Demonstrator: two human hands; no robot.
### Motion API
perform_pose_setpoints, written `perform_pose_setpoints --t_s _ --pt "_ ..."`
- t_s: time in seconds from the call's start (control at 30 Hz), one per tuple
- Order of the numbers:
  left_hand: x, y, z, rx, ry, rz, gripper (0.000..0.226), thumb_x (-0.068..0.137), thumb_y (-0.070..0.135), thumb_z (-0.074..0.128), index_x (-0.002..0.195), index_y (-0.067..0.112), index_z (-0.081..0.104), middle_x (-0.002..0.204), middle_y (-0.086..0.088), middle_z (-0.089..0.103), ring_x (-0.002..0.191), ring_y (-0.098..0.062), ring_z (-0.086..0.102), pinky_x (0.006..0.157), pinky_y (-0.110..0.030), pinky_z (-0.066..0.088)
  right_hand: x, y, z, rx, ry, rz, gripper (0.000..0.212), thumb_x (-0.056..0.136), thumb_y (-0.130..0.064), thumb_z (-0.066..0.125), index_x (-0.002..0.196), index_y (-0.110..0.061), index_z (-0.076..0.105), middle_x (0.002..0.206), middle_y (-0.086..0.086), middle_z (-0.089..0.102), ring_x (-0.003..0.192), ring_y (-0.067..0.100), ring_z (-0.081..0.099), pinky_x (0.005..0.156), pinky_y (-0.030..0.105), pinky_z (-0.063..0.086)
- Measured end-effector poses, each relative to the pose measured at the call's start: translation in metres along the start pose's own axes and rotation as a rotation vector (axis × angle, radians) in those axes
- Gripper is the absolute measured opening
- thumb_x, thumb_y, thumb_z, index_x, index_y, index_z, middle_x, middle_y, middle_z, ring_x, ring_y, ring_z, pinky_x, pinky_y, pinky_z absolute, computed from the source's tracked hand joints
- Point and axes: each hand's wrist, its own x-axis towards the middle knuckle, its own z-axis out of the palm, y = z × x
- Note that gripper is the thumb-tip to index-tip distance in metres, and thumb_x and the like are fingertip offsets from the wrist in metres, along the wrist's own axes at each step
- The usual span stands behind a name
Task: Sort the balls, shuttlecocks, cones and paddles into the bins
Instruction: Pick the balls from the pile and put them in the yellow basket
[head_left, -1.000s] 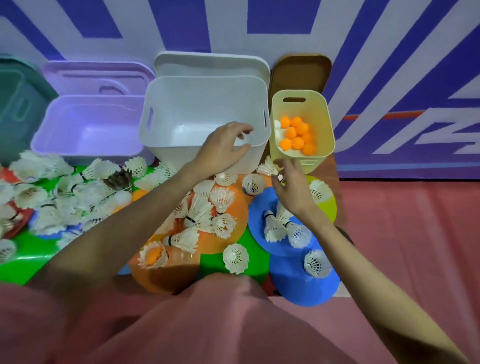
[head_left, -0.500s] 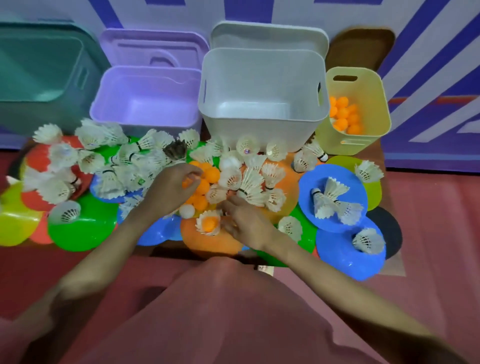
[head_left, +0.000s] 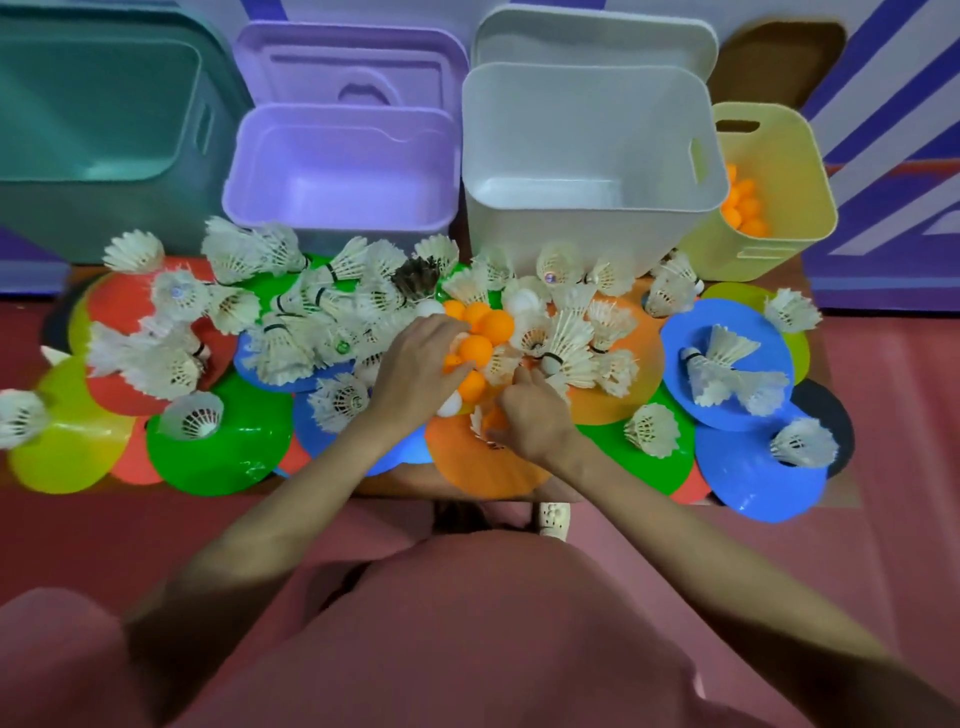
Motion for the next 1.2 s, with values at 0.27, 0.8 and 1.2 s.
perform_pose_setpoints --t_s 0.27,0.8,1.2 --pt "0.054 0.009 0.015 -0.006 -0.08 0.083 0.045 0.086 0.03 0.068 0.126 0.011 0.057 0.12 -0.009 0.058 0.112 -0.025 0.052 0.092 -0.033 0.04 0.004 -0.01 -0.004 0.179 0.048 0.115 0.027 0.084 -0.031 0.063 0.082 -0.005 0.059 0.108 0.019 0.053 0.11 0.033 0.043 0.079 0.036 0.035" --pt "0.086 0.018 0.003 -0.291 0.033 0.113 0.036 0.079 0.028 0.075 0.11 0.013 0.066 0.109 -0.003 0.066 0.102 -0.015 0.059 0.086 -0.024 0.045 -0.029 0.059 -0.022 0.637 0.586 0.32 0.032 0.079 -0.03 0.072 0.099 -0.011 0.055 0.096 0.004 0.061 0.083 0.021 0.061 0.068 0.043 0.053" --pt "0.161 0.133 0.053 -0.421 -0.048 0.115 0.035 0.077 0.022 0.076 0.11 0.015 0.067 0.11 0.001 0.068 0.094 -0.012 0.064 0.081 -0.032 0.054 -0.045 0.21 -0.061 0.796 0.849 0.451 0.028 0.083 -0.023 0.07 0.103 -0.006 0.058 0.099 0.009 0.065 0.086 0.018 0.06 0.071 0.033 0.05"
